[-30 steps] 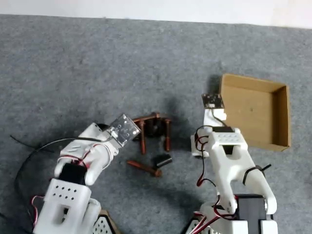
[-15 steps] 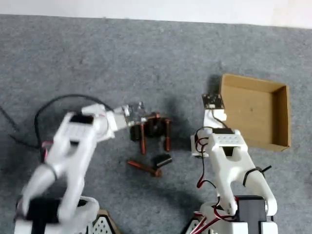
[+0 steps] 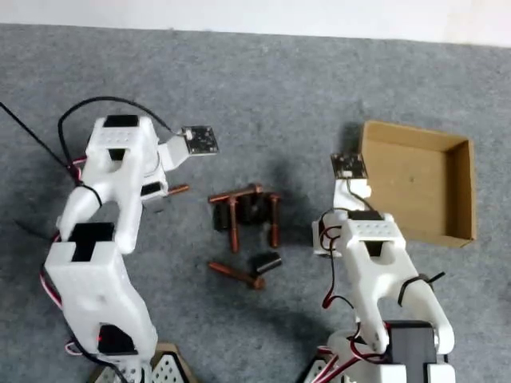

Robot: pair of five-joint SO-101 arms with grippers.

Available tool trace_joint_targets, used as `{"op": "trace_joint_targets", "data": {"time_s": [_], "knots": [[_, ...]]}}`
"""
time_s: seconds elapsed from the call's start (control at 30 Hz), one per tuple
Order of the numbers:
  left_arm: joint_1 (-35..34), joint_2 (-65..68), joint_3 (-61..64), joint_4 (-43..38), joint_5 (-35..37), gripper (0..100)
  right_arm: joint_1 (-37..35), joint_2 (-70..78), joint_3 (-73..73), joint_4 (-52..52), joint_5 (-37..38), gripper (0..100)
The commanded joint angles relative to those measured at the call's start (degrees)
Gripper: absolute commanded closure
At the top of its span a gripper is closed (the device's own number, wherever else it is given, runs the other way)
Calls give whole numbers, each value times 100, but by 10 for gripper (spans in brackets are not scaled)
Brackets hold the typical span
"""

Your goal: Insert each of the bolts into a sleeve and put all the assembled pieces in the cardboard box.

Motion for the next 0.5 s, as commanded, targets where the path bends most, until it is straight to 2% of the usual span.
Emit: {"op": "trace_joint_targets", "data": {"time_s": [0.0,0.13,0.2,0.27,0.4,0.47], "knots": [[-110,-66,-391,123,123,854,-22,66,-57,-347,62,989],[-145,-66,-848,404,1037,853,-22,66,-57,-347,62,989],[-207,-66,-1226,615,1846,854,-22,66,-57,-347,62,989],[-338,-57,-1666,703,3297,853,-22,66,-57,-347,62,989],[-347,-57,-2132,721,6637,855,-22,66,-57,-347,62,989],[-338,-57,-2167,932,7851,856,-22,66,-57,-347,62,989]]}}
